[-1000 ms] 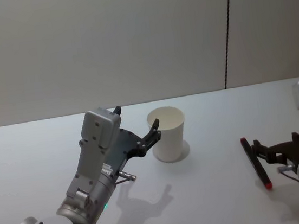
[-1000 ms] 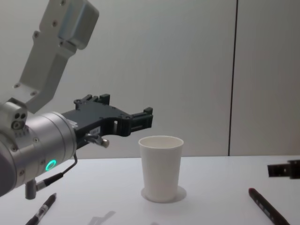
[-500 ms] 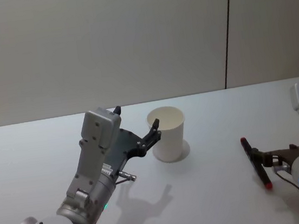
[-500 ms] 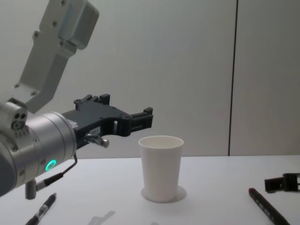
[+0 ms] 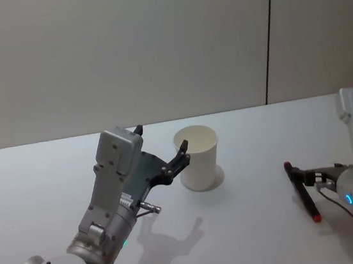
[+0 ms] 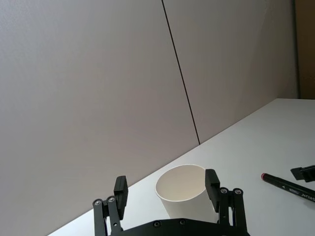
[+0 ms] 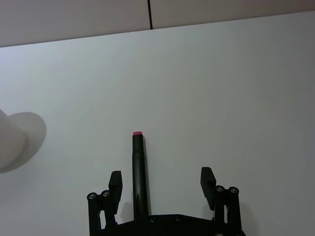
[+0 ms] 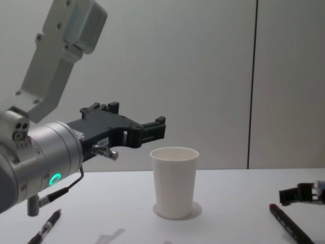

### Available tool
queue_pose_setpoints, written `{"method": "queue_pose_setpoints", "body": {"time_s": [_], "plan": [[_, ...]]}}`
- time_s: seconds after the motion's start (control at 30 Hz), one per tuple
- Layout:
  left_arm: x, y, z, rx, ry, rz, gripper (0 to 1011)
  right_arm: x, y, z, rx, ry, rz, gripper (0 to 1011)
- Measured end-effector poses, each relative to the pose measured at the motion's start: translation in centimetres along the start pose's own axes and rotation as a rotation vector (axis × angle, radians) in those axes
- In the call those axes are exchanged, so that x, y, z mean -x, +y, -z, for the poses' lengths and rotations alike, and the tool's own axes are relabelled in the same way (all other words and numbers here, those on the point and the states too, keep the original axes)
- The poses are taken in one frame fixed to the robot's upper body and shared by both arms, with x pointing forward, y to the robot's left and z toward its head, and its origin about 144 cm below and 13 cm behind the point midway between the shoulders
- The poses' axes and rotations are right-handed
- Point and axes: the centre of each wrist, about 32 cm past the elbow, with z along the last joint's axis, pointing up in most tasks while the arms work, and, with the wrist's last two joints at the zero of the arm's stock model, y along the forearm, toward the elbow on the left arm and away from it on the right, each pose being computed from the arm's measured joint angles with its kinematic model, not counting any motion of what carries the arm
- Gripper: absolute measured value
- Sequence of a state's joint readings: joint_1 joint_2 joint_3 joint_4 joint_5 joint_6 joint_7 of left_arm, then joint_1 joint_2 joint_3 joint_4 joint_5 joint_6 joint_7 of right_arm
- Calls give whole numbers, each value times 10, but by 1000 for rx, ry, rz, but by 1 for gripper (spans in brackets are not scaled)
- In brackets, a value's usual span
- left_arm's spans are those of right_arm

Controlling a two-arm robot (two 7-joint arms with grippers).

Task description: Place the pen into the pen holder.

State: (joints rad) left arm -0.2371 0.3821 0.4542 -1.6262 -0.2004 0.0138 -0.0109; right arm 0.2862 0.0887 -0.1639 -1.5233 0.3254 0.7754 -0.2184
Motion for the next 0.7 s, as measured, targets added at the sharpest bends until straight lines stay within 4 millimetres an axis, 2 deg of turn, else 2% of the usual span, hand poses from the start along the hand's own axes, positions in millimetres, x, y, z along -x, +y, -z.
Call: {"method": "queue_pose_setpoints", "body": {"time_s": [0.7], "plan": [[0,0,0,0,0,0,1004,7,30,-23,40,-58,-56,1002]]}}
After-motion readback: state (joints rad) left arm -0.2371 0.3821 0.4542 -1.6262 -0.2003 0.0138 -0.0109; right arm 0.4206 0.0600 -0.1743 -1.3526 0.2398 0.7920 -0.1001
